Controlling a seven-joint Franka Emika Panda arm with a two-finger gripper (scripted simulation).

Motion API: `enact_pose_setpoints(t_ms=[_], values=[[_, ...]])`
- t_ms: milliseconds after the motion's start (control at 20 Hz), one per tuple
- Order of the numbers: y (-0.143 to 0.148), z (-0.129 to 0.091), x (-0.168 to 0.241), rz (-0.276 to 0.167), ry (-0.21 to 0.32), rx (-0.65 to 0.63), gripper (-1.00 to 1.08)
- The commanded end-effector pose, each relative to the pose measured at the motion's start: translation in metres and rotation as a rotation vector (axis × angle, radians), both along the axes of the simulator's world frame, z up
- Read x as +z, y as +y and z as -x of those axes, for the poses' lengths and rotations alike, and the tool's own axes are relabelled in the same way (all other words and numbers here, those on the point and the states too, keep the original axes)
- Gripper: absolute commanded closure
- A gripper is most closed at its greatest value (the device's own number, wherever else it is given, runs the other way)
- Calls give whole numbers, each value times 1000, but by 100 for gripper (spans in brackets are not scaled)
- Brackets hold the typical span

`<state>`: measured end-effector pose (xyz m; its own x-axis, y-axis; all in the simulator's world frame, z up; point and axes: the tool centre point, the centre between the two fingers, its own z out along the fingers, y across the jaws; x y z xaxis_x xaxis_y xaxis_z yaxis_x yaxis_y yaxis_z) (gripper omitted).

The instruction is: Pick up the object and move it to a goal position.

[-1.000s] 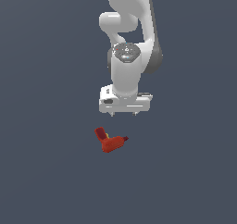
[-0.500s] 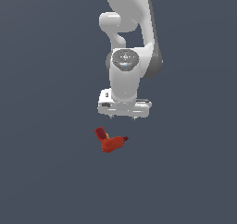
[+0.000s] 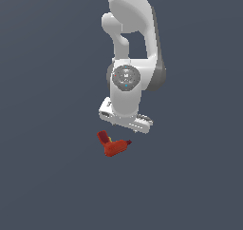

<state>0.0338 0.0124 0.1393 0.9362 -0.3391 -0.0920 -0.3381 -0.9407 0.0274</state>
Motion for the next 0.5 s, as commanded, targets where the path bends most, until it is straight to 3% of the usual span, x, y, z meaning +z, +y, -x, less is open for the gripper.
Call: enact_pose_setpoints(t_ms=[0, 450], values=[[-2, -5, -6, 9, 16, -71, -100], [-7, -21, -28, 52, 72, -316, -100]])
